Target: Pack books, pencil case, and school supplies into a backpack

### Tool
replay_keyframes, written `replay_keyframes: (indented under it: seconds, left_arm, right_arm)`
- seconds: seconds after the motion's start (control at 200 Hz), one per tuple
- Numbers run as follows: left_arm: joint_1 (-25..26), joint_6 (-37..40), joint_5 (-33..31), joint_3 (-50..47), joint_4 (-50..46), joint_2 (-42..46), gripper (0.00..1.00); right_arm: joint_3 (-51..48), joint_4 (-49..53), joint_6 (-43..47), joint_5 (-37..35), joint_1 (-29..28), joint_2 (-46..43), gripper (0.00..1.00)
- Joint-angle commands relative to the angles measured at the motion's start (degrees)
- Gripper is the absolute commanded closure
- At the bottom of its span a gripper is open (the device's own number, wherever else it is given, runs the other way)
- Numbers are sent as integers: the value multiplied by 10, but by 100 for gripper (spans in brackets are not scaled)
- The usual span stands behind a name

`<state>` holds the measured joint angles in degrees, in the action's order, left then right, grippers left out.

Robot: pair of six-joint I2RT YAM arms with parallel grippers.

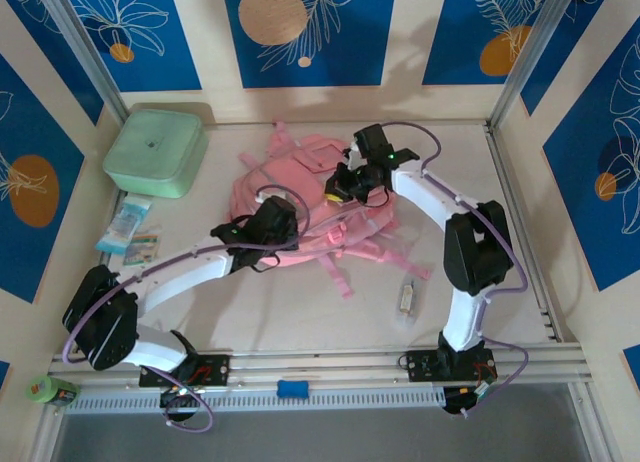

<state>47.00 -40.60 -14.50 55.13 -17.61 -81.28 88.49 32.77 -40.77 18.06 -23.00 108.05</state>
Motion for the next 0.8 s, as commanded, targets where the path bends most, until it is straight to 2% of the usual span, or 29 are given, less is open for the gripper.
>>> replay_keyframes:
  seconds: [0.0,0.04,0.145,0.265,0.375,0.475,0.615,0.73,0.795]
  left_arm:
    - [50,-7,60,45,-16,-31,100]
    - [49,-7,72,44,4,-39,100]
    - [37,-2,64,45,19,-47,100]
    - [20,19,78,48,26,-55,100]
    - [19,47,98,48,45,-56,100]
    - [19,55,94,45,57,-51,100]
    - [19,61,98,34,66,-38,100]
    - [16,63,90,20,72,-23,100]
    - [15,67,89,18,70,-18,100]
  right_arm:
    - [81,-8,65,-3,25,31,100]
    - [90,6,74,-7,26,35,99]
    - [49,1,70,19,33,3,81]
    - [-57,-34,32,58,27,-66,59]
    - [-157,-87,-28,81,11,-125,49]
    - [-202,-151,-79,116,-10,-134,48]
    - [-195,-176,-107,103,-31,-100,50]
    - [-182,-186,-116,99,-31,-76,58]
    - [-173,-175,-106,86,-31,-69,72]
